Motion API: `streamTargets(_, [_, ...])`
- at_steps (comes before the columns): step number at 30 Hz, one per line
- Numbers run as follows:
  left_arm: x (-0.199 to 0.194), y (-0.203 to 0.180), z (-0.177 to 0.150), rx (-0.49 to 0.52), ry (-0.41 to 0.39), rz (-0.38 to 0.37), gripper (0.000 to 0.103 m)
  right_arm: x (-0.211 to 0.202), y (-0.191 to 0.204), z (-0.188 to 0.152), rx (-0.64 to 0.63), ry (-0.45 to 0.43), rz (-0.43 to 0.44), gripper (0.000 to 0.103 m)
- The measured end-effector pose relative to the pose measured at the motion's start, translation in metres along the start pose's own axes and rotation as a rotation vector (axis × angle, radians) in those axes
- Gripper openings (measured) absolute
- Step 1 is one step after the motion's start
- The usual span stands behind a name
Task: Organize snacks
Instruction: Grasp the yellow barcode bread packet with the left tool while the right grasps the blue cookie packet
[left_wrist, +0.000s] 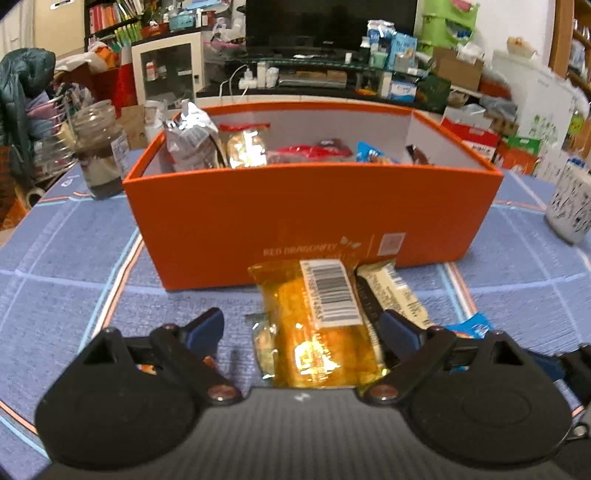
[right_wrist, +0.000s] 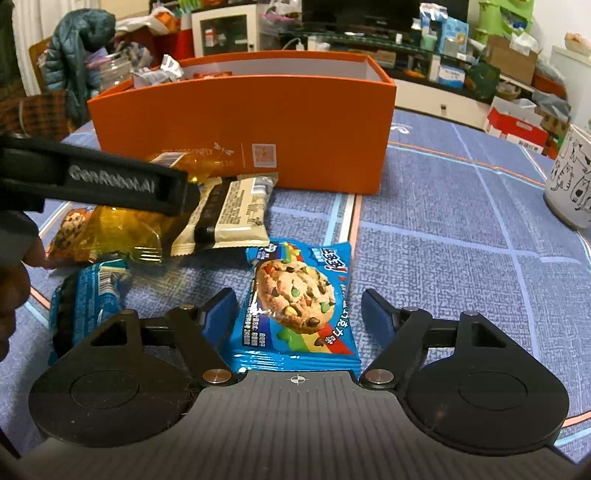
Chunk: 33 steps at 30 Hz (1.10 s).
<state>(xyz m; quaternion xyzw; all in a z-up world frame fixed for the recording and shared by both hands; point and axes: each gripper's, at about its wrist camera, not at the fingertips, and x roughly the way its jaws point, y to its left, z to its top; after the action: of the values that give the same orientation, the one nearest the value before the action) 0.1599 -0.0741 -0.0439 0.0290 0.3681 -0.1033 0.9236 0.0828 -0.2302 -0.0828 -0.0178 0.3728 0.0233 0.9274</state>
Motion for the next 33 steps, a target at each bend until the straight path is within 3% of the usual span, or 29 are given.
streamTargets(4, [0.004,0.002,-0.002,0.006,0.020,0.019,0.083,0.000,-0.002,0.000,0.003,0.000,-0.002,0.066])
streamTargets(22, [0.006,0.016,0.000,-0.001,0.044,0.025,0.083,0.000,-0.003,-0.001,0.003,-0.002,-0.005,0.066])
streamTargets(32, [0.012,0.013,0.000,-0.015,0.056,-0.009,0.072,0.000,-0.004,0.000,0.001,-0.002,0.002,0.063])
streamTargets(33, [0.014,0.014,0.000,-0.023,0.063,-0.020,0.066,0.000,-0.004,0.000,-0.001,-0.003,0.004,0.060])
